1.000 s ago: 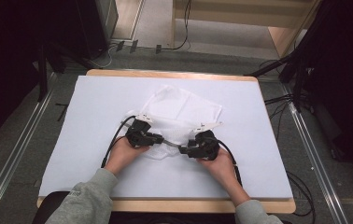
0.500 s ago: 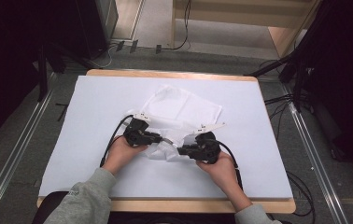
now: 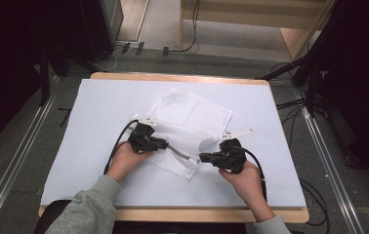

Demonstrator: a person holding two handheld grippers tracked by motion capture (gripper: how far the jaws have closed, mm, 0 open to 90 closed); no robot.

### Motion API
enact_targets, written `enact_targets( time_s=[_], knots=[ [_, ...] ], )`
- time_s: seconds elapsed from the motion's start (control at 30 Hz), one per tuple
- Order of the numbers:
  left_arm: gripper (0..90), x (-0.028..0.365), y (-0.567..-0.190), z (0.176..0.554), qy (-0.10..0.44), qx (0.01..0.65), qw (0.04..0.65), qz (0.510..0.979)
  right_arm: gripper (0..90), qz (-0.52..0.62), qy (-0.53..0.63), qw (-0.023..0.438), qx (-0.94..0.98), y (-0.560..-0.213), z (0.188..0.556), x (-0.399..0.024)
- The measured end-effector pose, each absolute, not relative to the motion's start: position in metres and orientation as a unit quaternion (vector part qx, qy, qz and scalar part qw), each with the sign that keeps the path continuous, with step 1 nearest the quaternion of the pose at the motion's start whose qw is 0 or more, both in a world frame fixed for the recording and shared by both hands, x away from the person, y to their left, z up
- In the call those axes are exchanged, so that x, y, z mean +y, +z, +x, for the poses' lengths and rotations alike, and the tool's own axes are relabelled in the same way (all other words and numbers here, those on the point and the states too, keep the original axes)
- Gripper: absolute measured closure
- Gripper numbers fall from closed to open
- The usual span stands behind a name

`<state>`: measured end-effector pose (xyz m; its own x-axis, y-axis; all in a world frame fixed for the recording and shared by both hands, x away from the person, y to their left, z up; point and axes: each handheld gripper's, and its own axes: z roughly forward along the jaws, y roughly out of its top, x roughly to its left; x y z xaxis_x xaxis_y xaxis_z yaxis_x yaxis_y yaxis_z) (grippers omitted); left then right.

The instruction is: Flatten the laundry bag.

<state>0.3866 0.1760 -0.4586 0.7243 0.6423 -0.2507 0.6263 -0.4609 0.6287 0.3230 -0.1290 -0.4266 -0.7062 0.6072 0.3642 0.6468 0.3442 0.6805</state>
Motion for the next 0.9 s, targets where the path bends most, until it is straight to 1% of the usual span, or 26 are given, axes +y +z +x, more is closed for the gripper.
enact_targets(
  time_s=[0.1, 0.27, 0.33, 0.5, 0.67, 0.83, 0.9],
  knots=[
    [75.6, 0.182, -0.448, 0.385, 0.014, 0.367, 0.372, 0.853, 89.5, -0.380, -0.423, 0.006, -0.823, -0.426, 0.322, -0.129],
    [72.9, 0.203, -0.432, 0.384, 0.022, 0.373, 0.382, 0.845, 85.8, -0.376, -0.413, -0.012, -0.829, -0.427, 0.322, -0.127],
    [71.1, 0.217, -0.428, 0.385, 0.024, 0.382, 0.384, 0.840, 83.2, -0.377, -0.412, -0.018, -0.829, -0.428, 0.323, -0.128],
    [66.6, 0.245, -0.424, 0.392, 0.032, 0.408, 0.384, 0.828, 81.7, -0.386, -0.411, -0.028, -0.825, -0.429, 0.327, -0.132],
    [63.5, 0.273, -0.422, 0.395, 0.055, 0.440, 0.383, 0.811, 78.6, -0.396, -0.408, -0.038, -0.822, -0.432, 0.332, -0.139],
    [56.8, 0.289, -0.424, 0.400, 0.063, 0.464, 0.378, 0.798, 76.9, -0.408, -0.407, -0.046, -0.816, -0.435, 0.337, -0.146],
    [52.6, 0.293, -0.428, 0.403, 0.068, 0.471, 0.380, 0.793, 76.9, -0.409, -0.405, -0.044, -0.816, -0.436, 0.338, -0.147]
  ],
)
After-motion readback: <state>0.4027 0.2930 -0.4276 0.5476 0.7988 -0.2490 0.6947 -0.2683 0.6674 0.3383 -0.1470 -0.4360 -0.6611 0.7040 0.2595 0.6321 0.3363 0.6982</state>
